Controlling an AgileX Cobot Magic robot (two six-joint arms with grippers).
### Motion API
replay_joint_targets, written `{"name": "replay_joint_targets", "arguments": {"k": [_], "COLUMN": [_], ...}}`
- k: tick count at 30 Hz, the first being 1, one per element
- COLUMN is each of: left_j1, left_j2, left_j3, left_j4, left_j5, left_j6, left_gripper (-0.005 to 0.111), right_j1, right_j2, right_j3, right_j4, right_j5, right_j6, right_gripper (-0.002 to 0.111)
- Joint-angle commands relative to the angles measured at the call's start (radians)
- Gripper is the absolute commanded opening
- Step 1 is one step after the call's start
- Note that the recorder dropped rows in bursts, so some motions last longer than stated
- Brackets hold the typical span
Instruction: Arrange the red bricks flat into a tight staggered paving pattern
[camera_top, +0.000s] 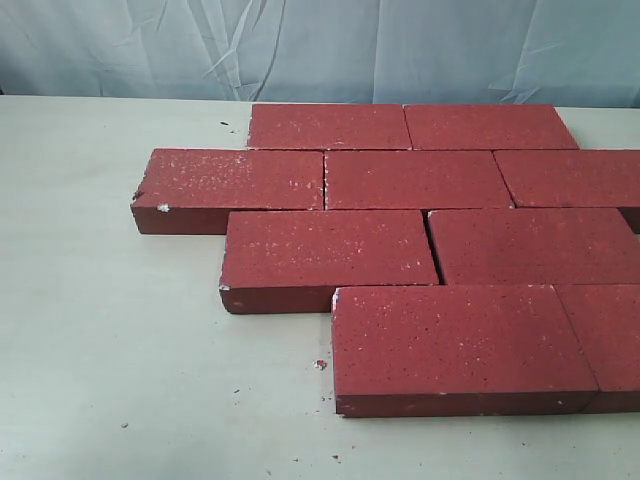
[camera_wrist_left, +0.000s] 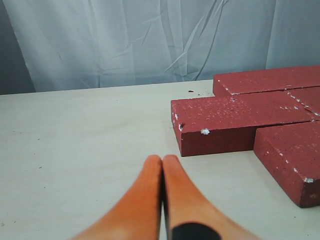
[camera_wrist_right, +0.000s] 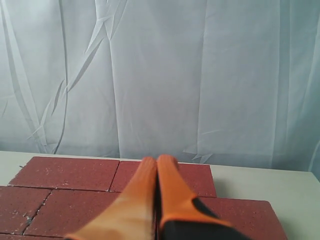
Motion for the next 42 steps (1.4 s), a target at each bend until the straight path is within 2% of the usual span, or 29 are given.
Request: {"name": "replay_joint_targets", "arguments": {"k": [1, 16, 22, 26, 42], "left_j1": [0.005, 0.005, 0.005, 0.005, 0.005], "left_j2": [-0.005, -0.005, -0.005, -0.005, -0.005], "left_j3": [0.004, 0.004, 0.004, 0.004, 0.004], "left_j4": [-0.012, -0.01, -0.01, -0.01, -0.01], "left_j5": [-0.003, -0.008, -0.01, -0.01, -0.01], "left_j6": [0.0, 0.0, 0.0, 0.0, 0.0], "left_gripper": [0.0, 0.0, 0.0, 0.0, 0.0], "right_j1": [-0.005, -0.005, -0.047, -0.082, -0.095], "right_j2": [-0.003, 0.0, -0.007, -0.037, -0.307], "right_j3": [0.002, 0.002, 0.038, 0.102, 0.426], "right_j4": [0.001, 0.005, -0.02, -0.029, -0.029], "right_j5": [-0.007, -0.032, -0.04, -0.059, -0.133], "right_j6": [0.001, -0.001, -0.001, -0.001, -0.001], "right_gripper": [-0.001, -0.001, -0.001, -0.001, -0.001]}}
